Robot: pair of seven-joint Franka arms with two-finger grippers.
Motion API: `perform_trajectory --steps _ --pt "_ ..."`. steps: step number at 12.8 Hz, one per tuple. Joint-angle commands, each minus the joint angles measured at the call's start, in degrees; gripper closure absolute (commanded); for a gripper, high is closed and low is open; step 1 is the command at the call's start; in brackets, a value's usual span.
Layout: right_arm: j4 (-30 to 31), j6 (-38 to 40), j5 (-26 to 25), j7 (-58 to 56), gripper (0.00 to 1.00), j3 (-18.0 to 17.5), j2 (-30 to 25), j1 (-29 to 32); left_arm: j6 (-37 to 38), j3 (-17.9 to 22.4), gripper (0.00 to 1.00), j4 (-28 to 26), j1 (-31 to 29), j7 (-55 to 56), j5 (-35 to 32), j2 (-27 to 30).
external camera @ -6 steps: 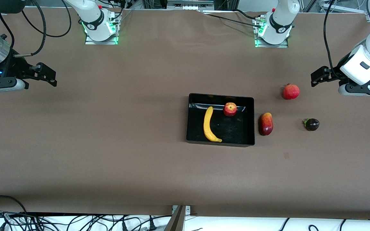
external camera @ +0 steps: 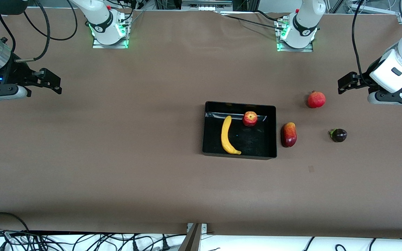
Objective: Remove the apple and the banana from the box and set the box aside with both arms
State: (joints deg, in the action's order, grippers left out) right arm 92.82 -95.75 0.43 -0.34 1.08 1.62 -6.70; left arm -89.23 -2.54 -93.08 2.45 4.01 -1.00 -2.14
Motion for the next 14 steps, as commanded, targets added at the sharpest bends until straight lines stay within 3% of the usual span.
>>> perform_trajectory --steps 1,5,7,11,14 --pt "-0.8 0.3 -0.07 -0.63 0.0 -0.38 0.22 0.72 5.28 -0.53 0.0 2.47 1.24 -0.23 -0.06 -1.72" --pt "-0.8 0.21 0.01 -0.63 0.0 -0.38 0.22 0.72 5.82 -0.8 0.0 2.73 3.35 -1.37 1.33 -3.04" --pt "-0.8 0.21 -0.07 -0.63 0.0 -0.38 0.22 0.72 5.21 -3.07 0.0 2.73 4.75 1.68 3.19 -5.84" --pt "-0.8 0.21 0.01 -0.63 0.0 -0.38 0.22 0.72 -4.87 -10.62 0.0 1.94 5.54 14.86 2.14 -14.53" --pt "-0.8 0.12 -0.07 -0.63 0.0 -0.29 0.22 0.72 -13.84 -11.26 0.0 1.77 10.98 21.55 -2.05 -22.01"
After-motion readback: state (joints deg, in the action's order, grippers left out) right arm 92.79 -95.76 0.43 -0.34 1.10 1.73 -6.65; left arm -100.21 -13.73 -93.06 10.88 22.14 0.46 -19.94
